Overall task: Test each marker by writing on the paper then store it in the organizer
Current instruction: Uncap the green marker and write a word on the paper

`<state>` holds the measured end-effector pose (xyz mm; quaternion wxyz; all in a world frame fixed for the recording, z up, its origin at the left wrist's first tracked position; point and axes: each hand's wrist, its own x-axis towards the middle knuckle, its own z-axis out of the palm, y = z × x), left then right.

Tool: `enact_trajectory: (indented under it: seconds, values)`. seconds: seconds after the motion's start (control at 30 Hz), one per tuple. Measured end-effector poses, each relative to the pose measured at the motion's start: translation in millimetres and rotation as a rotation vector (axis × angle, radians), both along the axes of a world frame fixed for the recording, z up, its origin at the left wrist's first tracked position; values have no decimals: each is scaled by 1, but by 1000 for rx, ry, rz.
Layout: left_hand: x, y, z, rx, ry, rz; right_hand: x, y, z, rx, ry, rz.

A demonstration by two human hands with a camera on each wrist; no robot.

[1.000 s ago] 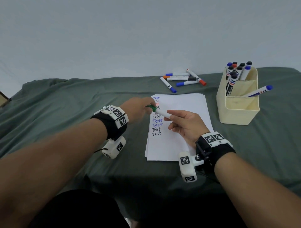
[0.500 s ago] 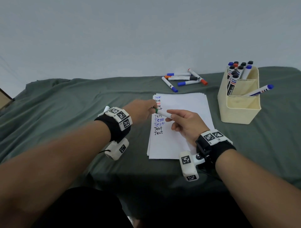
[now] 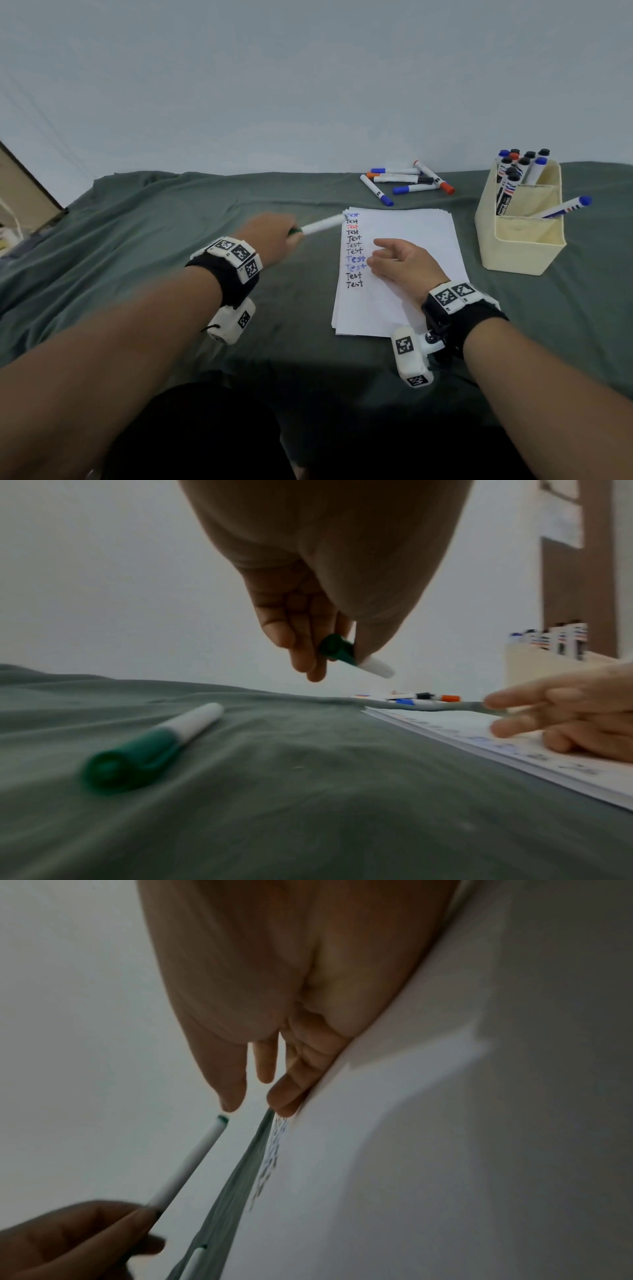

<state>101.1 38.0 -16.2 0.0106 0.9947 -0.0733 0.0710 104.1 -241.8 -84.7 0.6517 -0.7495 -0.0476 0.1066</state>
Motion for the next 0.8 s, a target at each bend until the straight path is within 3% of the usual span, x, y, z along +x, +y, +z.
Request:
enact_trajectory:
  seconds: [0.17, 0.3, 0.57, 0.8]
  values:
    - [-13, 63, -3, 84, -27, 379, -5, 7, 15, -217, -30, 0]
    - [-16, 89, -14, 67, 76, 543, -5, 13, 25, -335, -27, 24]
    - [-15, 90, -39, -25, 164, 537, -4, 21, 39, -475, -50, 87]
    - [-13, 102, -44, -63, 199, 506, 0, 12, 51, -746, -232, 136]
